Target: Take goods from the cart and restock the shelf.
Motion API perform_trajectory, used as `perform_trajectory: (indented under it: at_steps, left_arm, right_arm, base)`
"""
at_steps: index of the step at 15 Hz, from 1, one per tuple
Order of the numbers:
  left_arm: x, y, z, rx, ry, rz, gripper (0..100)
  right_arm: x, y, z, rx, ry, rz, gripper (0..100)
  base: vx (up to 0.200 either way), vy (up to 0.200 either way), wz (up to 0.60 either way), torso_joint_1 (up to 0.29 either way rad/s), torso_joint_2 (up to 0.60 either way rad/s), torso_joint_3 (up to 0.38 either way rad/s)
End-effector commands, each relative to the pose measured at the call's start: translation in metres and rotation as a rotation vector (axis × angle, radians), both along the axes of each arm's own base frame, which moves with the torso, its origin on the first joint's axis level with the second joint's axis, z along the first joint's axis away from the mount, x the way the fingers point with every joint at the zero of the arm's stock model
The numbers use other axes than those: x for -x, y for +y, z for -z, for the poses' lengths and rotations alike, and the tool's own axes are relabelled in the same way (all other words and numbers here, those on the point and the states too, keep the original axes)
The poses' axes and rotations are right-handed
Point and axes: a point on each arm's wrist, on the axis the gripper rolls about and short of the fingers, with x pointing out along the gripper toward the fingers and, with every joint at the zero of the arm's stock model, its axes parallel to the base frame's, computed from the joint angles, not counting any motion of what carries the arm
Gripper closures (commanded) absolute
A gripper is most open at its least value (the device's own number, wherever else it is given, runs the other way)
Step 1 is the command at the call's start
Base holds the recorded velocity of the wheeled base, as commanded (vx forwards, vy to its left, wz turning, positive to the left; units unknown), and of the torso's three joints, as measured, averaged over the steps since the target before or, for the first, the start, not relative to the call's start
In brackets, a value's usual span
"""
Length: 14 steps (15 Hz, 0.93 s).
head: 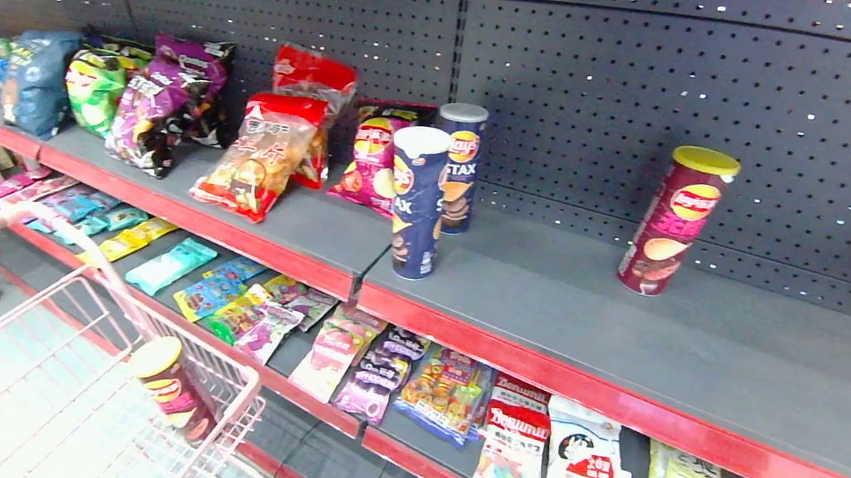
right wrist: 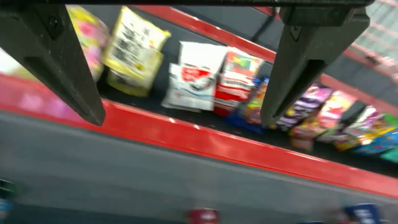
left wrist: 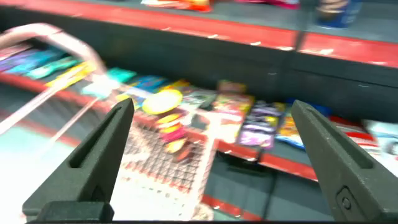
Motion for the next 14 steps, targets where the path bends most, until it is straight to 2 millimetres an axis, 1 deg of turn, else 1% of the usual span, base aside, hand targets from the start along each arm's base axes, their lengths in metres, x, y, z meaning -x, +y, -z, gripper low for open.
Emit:
perform_trajectory:
  at_steps: [1, 2, 7, 14]
  left_arm:
    - [0.0000, 0.0000, 0.0000, 0.000, 0.000, -0.001, 0]
    - [0.0000, 0.0000, 0.0000, 0.000, 0.000, -0.001, 0]
    - [0.0000, 0.0000, 0.0000, 0.000, 0.000, -0.001, 0]
    - [0.0000, 0.0000, 0.0000, 0.000, 0.000, -0.001, 0]
  right_arm:
    - [-0.0002, 0.0000, 0.0002, 0.000, 0.002, -0.001, 0]
    - [-0.0002, 0.0000, 0.0002, -0.001, 0.002, 0.000, 0]
    - [-0.0002, 0.0000, 0.0002, 0.000, 0.002, 0.000, 0]
    - [-0.0002, 0.0000, 0.0002, -0.006, 0.002, 0.002, 0]
  base:
    - [0.000, 0.000, 0.60, 0.002, 0.00, 0.002]
    - [0.000, 0.000, 0.60, -0.002, 0.00, 0.002]
    - [0.000, 0.000, 0.00, 0.000, 0.00, 0.000]
    - [0.000, 0.000, 0.00, -0.136, 0.34, 0.189]
